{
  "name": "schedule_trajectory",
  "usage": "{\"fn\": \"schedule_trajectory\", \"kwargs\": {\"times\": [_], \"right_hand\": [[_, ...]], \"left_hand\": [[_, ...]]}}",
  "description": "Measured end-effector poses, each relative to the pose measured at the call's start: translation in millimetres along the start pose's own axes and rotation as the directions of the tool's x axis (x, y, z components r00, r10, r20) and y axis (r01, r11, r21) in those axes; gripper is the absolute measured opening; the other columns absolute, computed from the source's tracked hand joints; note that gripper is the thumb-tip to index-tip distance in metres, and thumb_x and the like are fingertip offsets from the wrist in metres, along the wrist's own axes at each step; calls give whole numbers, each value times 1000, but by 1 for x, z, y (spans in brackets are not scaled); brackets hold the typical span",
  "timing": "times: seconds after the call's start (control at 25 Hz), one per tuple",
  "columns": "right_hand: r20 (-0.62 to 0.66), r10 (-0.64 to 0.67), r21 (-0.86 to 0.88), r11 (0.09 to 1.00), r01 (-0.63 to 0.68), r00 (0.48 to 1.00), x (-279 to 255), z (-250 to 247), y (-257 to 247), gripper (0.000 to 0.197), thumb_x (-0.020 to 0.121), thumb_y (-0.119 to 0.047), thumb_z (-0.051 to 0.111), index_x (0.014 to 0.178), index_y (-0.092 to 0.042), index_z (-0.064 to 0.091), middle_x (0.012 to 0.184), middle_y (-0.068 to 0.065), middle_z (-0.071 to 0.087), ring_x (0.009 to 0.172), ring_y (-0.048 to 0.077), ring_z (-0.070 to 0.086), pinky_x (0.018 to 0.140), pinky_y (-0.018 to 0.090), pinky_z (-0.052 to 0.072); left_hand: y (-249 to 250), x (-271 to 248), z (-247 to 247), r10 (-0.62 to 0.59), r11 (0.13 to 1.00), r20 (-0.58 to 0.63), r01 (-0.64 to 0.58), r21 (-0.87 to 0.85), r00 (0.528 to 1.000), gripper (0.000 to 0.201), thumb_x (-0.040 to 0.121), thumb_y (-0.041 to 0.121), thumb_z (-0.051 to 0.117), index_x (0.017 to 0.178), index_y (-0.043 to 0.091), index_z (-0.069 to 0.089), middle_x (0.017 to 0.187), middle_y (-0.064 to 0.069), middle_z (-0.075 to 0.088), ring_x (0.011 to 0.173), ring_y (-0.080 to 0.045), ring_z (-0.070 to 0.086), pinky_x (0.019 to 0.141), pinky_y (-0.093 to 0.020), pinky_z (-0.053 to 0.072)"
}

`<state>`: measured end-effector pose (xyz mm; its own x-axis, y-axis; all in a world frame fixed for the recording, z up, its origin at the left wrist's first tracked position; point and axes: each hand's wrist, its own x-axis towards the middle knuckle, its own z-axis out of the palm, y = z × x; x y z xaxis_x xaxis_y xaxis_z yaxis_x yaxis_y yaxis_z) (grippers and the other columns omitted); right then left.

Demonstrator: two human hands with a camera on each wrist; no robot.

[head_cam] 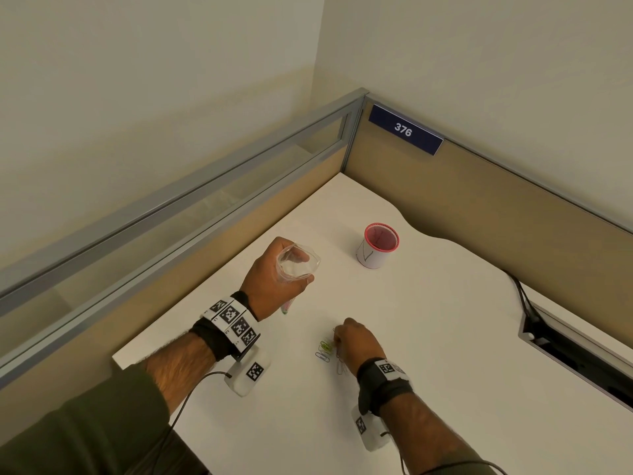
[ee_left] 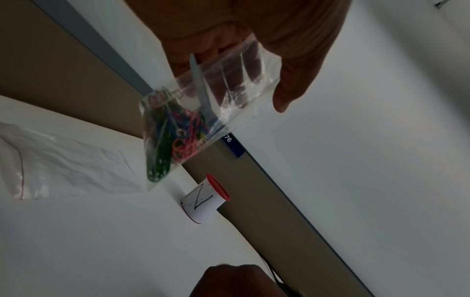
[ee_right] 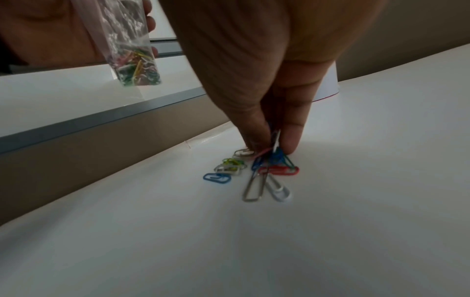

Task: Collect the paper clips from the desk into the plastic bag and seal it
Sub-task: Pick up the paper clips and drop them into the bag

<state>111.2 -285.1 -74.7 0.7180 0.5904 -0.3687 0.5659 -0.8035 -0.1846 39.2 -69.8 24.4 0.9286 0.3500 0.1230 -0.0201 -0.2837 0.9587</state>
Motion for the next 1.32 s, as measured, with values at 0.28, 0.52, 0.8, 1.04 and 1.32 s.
{"fn": "schedule_trajectory", "kwargs": {"times": [0.28,0.52,0.8,1.04,1.32], "right_hand": [[-88,192,457,880,-132,977,-9,-35,14,14,84,-2,62,87,-8,74,92,8,73,82,22,69,81,32,57],[-327,136,737,656,162,935,-40,-143,-27,9,83,-3,69,87,-8,74,80,6,74,63,13,68,67,19,57],[-370,-177,459,818,346,912,-34,-194,-86,12,85,-8,68,95,-9,74,93,5,71,80,15,66,77,28,59],[-159,-270,26,960,277,950,-19,-191,-106,26,90,-10,60,114,-12,67,113,9,66,100,26,63,88,36,55],[-473,-189,302,883,360,860,-30,-198,-82,13,90,-10,59,95,-12,70,93,4,68,84,17,63,77,28,54]], "left_hand": [[-4,3,5,-18,1000,0,18,24,1000,41,73,29,78,108,23,56,110,11,66,117,-8,61,103,-40,50],[-10,6,13,-14,999,28,13,36,1000,41,77,22,81,109,20,56,111,8,65,116,-9,61,101,-35,50],[-6,7,22,-35,997,68,30,76,997,42,80,20,80,108,28,50,99,7,64,97,-4,64,79,-19,49],[-3,9,29,-96,990,1,95,101,995,41,78,15,79,107,24,53,92,7,62,77,-2,58,70,-18,49],[-6,5,21,-20,1000,62,20,-3,998,42,78,21,81,107,31,52,104,11,65,108,-9,63,92,-34,53]]}}
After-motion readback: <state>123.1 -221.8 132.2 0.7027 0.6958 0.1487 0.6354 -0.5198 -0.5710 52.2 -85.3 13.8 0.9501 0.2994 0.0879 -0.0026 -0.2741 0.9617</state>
